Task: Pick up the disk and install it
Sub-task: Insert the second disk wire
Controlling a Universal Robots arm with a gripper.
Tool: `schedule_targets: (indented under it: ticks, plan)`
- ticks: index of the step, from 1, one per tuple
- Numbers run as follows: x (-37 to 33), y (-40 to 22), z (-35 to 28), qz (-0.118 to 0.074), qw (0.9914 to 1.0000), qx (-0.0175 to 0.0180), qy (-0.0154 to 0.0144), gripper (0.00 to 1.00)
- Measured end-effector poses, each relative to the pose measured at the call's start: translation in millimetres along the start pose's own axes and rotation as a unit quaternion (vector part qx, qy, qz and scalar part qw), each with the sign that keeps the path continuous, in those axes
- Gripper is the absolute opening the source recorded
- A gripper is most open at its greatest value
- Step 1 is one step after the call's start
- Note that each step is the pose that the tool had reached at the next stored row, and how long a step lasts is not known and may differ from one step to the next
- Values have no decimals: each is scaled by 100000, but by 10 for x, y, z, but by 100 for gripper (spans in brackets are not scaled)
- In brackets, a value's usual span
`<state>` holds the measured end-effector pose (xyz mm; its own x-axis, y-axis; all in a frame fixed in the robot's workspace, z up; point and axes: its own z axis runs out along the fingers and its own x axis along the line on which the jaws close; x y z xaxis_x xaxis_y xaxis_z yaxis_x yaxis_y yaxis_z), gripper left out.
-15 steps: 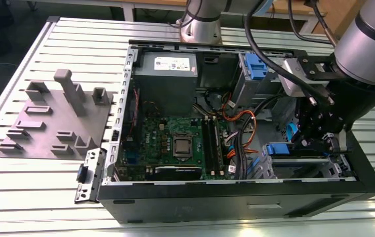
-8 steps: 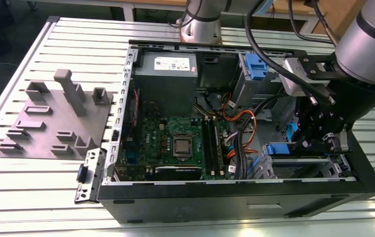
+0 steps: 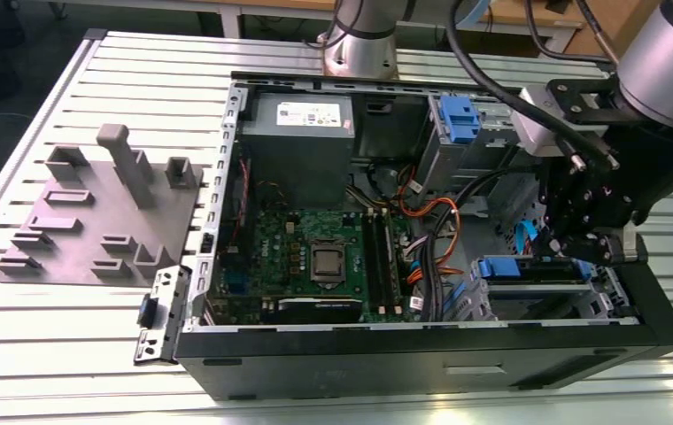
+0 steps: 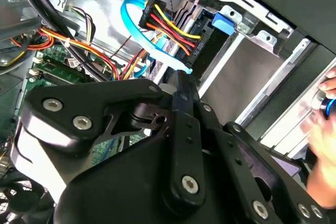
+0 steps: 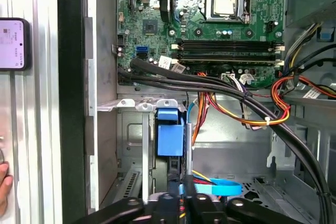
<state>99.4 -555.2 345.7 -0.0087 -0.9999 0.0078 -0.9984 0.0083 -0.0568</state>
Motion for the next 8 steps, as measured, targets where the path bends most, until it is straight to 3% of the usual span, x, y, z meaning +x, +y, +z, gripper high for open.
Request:
schedule_targets:
  ticks: [1,8]
  plan:
    - [0,0,-1,1,100000,-1,6,11]
    - [0,0,-4,2,100000,-7,20,11]
